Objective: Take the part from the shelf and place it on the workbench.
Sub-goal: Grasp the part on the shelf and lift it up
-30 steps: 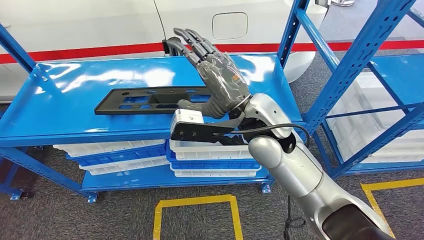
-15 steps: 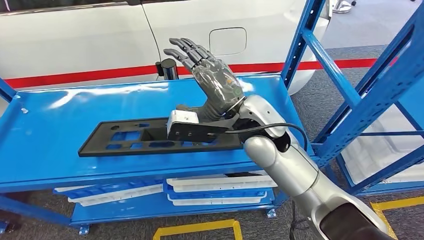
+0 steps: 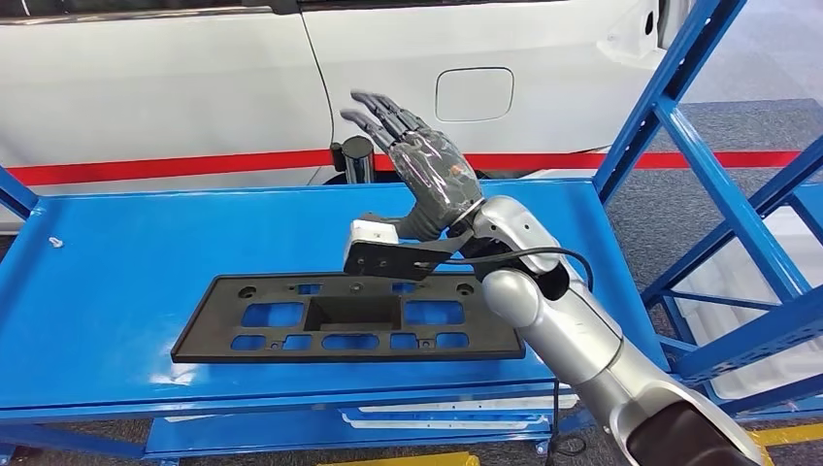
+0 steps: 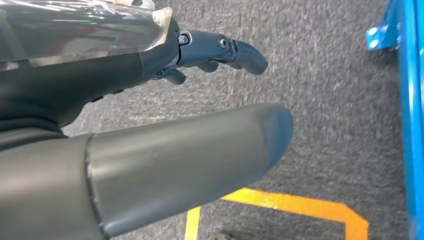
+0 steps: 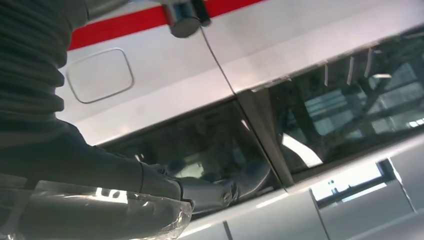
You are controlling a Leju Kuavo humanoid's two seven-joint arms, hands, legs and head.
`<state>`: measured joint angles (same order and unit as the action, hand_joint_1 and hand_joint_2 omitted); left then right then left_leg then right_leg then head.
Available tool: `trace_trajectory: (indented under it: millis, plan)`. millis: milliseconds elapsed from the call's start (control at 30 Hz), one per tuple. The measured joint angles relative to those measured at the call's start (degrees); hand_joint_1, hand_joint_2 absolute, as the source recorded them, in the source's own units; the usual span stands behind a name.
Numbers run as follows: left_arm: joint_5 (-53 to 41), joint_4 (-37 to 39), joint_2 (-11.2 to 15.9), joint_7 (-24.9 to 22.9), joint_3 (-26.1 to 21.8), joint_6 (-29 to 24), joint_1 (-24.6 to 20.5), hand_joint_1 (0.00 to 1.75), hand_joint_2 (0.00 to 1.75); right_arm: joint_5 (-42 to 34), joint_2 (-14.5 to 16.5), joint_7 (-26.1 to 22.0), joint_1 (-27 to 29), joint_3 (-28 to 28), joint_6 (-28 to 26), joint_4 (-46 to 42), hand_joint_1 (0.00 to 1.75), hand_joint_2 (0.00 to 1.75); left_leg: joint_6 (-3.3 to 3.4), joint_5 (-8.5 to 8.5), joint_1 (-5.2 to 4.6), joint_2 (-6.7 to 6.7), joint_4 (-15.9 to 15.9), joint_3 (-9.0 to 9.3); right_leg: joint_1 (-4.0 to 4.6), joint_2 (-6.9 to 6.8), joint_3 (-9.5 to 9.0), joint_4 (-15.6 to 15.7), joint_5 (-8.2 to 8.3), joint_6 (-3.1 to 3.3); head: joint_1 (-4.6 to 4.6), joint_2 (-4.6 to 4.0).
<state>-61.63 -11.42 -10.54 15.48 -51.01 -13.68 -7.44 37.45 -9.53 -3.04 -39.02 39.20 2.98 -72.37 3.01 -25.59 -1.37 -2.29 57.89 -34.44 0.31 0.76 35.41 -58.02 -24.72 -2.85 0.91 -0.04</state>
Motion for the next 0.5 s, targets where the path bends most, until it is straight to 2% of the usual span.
trace_trajectory:
  millis: [233, 500]
  plan:
    - [-0.19, 0.01, -0.03, -0.52, 0.54, 0.06, -0.45, 0.0, 0.0, 2.25, -2.07, 0.73, 3.39, 0.99, 0.26, -4.32, 0.0, 1.75, -0.15, -0.69, 0.01, 0.14, -0.33, 0.61, 0.03, 0.2, -0.54, 0.29, -0.57, 1.27, 0.03, 0.0]
    - [-0.61, 0.0, 0.07, -0.95, 1.25, 0.14, -0.49, 0.0, 0.0, 6.64, -6.34, 4.02, 11.27, 0.68, -1.21, -15.77, 0.0, 1.75, -0.2, -0.79, -0.02, 0.17, -0.37, 0.92, 0.05, 0.26, -0.88, 0.3, -0.71, 1.49, 0.04, 0.0]
